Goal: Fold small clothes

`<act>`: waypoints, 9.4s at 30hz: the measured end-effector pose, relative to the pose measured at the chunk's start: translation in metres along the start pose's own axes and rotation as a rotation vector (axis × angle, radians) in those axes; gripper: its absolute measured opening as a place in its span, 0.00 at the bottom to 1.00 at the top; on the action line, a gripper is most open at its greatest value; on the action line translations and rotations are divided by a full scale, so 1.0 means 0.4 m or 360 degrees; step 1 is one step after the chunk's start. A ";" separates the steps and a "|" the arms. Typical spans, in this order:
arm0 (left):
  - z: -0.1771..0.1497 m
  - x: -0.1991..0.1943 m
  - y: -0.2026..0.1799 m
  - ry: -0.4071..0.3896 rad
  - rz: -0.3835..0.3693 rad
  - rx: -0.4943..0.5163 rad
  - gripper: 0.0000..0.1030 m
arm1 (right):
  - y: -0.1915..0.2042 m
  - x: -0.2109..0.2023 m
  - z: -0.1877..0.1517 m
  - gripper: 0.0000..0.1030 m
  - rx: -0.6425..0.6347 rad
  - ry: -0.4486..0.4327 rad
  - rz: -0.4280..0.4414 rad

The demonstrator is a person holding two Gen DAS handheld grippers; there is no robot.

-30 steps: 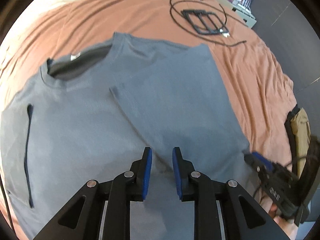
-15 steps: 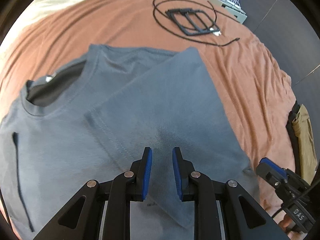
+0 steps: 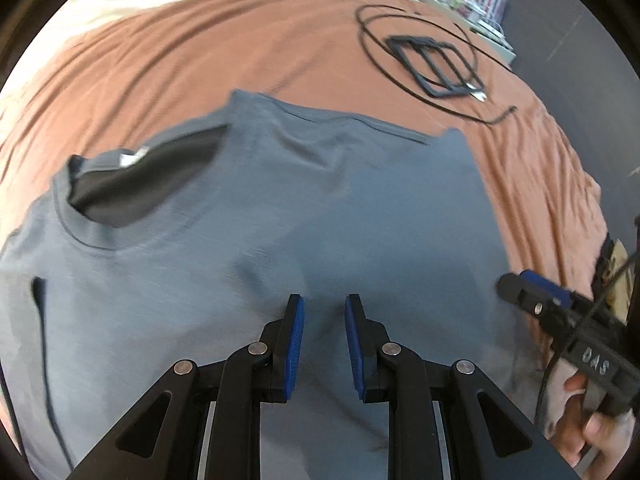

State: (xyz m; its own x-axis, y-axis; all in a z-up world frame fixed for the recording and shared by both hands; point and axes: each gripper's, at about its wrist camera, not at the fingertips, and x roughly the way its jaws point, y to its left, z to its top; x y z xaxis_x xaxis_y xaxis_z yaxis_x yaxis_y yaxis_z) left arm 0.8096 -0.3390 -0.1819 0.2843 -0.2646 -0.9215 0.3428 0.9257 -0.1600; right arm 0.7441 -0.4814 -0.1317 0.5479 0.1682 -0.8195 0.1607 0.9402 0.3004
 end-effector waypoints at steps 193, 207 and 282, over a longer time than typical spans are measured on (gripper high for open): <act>-1.464 -0.643 0.622 -0.0533 -0.0356 -0.1021 0.37 | -0.318 -0.500 -1.243 0.31 0.0456 -0.0417 0.1061; -1.479 -0.644 0.622 -0.0595 -0.0321 -0.0968 0.22 | -0.295 -0.672 -1.254 0.02 0.0577 -0.0501 0.0961; -1.720 -1.091 0.540 -0.1131 -0.0482 -0.1077 0.05 | -0.213 -0.855 -1.205 0.02 0.0420 -0.0623 0.1016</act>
State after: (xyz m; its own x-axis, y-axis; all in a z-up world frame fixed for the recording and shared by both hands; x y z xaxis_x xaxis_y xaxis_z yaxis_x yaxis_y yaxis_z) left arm 0.1436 0.1624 -0.0578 0.8098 -0.4075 -0.4222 -0.0261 0.6938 -0.7197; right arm 0.1475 -0.4763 -0.1124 0.8407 0.4888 -0.2332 -0.1195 0.5874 0.8004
